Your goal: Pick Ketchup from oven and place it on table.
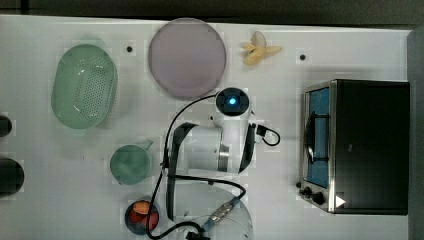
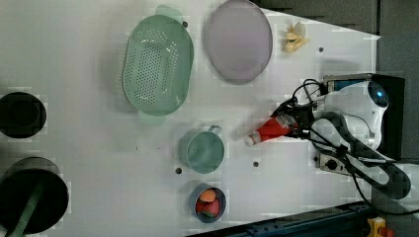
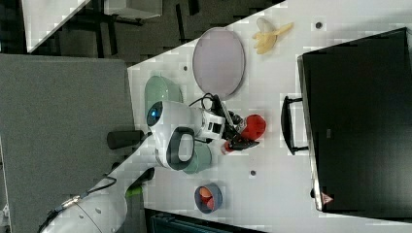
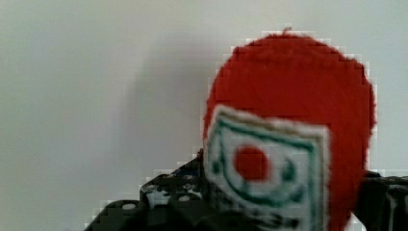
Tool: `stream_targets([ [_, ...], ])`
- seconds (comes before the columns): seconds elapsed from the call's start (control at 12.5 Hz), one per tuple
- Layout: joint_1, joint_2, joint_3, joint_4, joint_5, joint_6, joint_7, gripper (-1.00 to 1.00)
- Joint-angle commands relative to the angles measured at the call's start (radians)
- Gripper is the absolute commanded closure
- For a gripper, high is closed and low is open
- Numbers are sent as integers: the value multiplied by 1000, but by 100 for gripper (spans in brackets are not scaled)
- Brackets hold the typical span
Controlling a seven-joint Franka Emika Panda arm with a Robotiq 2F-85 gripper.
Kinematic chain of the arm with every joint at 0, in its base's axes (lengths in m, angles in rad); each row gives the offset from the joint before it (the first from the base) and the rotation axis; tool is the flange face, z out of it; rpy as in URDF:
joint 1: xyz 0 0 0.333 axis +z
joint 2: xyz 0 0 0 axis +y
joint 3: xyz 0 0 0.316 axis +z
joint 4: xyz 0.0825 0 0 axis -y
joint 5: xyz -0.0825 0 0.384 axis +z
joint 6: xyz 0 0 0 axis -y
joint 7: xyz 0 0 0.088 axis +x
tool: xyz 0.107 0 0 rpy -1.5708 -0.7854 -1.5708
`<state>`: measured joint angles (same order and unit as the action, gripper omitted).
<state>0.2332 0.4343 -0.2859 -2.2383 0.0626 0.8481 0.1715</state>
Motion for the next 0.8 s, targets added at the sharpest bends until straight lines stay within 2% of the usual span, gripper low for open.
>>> stream_targets([
  [0.08, 18, -53, 14, 7, 14, 19, 40, -100],
  [0.32, 17, -141, 7, 30, 14, 1, 40, -100],
  [0.48, 17, -237, 2, 89, 14, -67, 41, -100],
  [0.8, 18, -385, 4, 314, 11, -412, 41, -100],
])
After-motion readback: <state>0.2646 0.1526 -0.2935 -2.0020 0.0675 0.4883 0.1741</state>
